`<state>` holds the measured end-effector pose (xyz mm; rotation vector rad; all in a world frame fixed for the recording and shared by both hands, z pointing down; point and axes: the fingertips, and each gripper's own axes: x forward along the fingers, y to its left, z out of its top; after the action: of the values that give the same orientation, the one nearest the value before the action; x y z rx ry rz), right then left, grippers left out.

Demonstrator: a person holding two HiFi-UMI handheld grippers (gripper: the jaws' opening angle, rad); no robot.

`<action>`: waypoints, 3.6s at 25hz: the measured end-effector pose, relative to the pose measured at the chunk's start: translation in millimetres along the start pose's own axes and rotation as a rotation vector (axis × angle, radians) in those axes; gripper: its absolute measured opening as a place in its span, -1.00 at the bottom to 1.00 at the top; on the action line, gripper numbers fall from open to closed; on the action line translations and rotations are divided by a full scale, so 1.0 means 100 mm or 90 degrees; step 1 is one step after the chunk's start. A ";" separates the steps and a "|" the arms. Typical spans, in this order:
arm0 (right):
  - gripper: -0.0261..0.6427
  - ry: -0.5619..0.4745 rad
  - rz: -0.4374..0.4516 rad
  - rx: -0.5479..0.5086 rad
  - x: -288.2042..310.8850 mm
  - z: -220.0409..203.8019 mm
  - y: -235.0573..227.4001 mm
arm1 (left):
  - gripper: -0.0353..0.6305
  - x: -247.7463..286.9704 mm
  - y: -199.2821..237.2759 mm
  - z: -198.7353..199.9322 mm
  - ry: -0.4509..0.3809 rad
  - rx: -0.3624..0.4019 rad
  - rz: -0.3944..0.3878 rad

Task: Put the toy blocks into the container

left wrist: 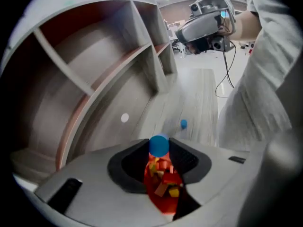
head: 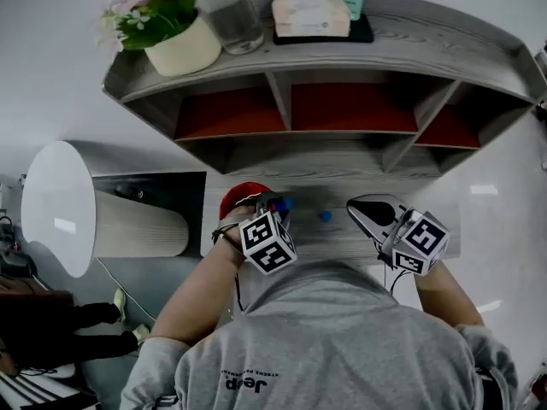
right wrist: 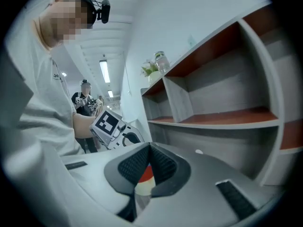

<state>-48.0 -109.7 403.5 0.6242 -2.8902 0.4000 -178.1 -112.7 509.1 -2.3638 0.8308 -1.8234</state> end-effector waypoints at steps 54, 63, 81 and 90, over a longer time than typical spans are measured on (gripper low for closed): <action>-0.87 0.105 0.127 0.021 -0.67 -0.56 -0.79 | -0.14 2.07 -1.14 0.18 0.097 -0.278 -0.036; -0.87 0.127 0.107 0.015 -0.68 -0.64 -0.66 | -0.36 2.07 -1.08 0.26 0.048 -0.285 -0.034; -0.87 0.054 0.101 -0.039 1.03 0.13 0.64 | -0.36 -0.57 0.41 -0.64 -0.119 -0.206 0.048; -0.87 0.033 0.051 -0.045 1.37 0.25 0.92 | -0.36 -0.66 0.38 -1.16 -0.109 -0.159 -0.006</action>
<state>-212.5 -88.2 387.8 0.4820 -2.8723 0.3177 -309.1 -84.1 473.3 -2.6284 1.0819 -1.5727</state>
